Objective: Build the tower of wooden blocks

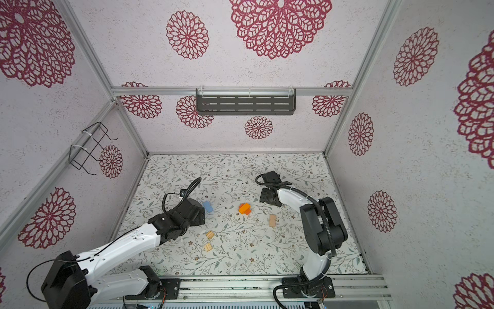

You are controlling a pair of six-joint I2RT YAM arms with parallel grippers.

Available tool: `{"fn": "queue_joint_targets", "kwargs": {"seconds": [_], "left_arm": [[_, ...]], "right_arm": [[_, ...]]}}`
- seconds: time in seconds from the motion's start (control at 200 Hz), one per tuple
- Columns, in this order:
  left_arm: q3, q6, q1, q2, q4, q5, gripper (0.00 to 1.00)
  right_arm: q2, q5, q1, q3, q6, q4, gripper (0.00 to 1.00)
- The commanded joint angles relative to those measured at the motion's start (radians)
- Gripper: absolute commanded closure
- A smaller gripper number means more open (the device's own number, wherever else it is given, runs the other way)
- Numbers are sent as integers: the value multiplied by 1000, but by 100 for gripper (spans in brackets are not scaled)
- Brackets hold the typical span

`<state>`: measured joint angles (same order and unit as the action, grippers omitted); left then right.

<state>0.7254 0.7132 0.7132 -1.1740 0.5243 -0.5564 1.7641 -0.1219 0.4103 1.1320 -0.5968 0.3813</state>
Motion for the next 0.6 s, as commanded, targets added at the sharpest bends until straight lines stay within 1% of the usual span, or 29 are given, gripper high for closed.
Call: {"fn": "queue_joint_targets", "kwargs": {"seconds": [0.0, 0.205, 0.595], "left_arm": [[-35, 29, -17, 32, -54, -32, 3], [-49, 18, -44, 21, -72, 28, 3], [-47, -5, -57, 17, -73, 64, 3]], "right_arm": [[20, -36, 12, 47, -51, 29, 39], [57, -44, 16, 61, -76, 34, 39], [91, -45, 16, 59, -87, 34, 39]]}}
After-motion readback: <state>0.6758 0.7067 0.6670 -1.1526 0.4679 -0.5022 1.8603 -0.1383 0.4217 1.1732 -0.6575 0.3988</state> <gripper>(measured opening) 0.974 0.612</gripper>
